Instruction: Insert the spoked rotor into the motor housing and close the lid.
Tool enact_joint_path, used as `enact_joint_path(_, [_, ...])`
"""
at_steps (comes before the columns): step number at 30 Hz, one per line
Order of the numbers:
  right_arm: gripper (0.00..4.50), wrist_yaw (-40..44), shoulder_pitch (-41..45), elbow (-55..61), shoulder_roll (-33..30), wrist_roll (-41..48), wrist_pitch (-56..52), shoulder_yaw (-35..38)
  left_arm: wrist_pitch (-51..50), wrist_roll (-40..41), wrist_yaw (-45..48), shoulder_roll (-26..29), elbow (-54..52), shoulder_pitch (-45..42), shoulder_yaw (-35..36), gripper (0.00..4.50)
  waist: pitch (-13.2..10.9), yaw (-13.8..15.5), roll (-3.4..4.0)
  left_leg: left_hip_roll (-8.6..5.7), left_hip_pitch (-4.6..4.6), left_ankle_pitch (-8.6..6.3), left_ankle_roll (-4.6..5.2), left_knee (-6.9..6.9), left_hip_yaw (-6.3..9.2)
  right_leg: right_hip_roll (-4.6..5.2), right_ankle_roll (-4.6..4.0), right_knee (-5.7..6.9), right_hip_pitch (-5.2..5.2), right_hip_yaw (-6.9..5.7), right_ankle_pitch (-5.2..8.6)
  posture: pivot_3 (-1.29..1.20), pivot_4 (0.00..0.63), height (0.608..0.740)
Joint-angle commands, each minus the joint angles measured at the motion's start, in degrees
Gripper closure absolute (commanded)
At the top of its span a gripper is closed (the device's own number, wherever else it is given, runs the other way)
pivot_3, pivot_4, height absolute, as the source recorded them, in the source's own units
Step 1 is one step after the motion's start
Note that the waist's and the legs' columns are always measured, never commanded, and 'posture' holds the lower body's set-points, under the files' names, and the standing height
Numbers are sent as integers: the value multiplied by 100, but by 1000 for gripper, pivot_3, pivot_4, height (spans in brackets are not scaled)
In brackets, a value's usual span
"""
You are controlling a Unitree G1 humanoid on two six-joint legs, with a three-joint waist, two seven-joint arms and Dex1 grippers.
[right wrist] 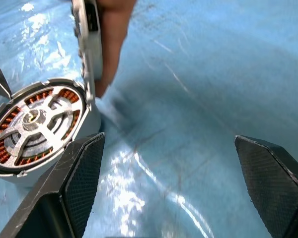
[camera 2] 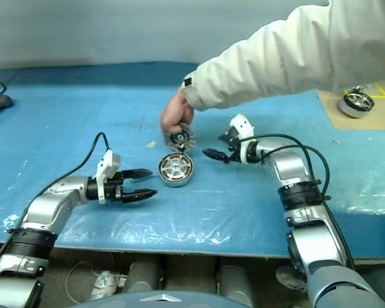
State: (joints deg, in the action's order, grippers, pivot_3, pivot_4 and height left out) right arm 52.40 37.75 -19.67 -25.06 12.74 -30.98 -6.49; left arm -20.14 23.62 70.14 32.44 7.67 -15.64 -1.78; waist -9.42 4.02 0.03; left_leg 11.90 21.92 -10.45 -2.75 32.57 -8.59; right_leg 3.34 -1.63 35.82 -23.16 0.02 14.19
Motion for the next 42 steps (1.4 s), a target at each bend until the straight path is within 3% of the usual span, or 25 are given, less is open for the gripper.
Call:
enact_joint_path(1, [93,-1,-64,417,-38,121,-19,126,109,53,66,32,-53,-57,46,362,0,-6,0,0,-1,0,0,0,0,0,0,1,0,1,0,0,150,740])
enact_joint_path(14, [93,-164,186,219,29,178,10,316,-35,60,-29,-28,-125,-243,-33,362,0,4,0,0,1,0,0,13,0,1,-11,6,0,3,7,0,150,740])
enact_joint_path(22, [93,-893,716,-686,445,3,480,490,21,71,2,27,-103,-150,19,362,0,-10,1,1,1,-1,-1,12,0,0,-12,9,-2,3,7,0,150,740])
enact_joint_path(31, [3257,-130,1067,-647,881,270,221,218,159,26,35,8,43,-161,12,362,0,-4,1,2,5,0,0,9,0,0,-12,7,-2,-2,7,0,150,740])
enact_joint_path(42, [3257,779,723,577,760,473,-367,-312,212,27,-27,7,-22,-42,10,362,0,2,1,4,8,-1,-1,8,1,1,-12,5,-3,-5,7,0,150,740])
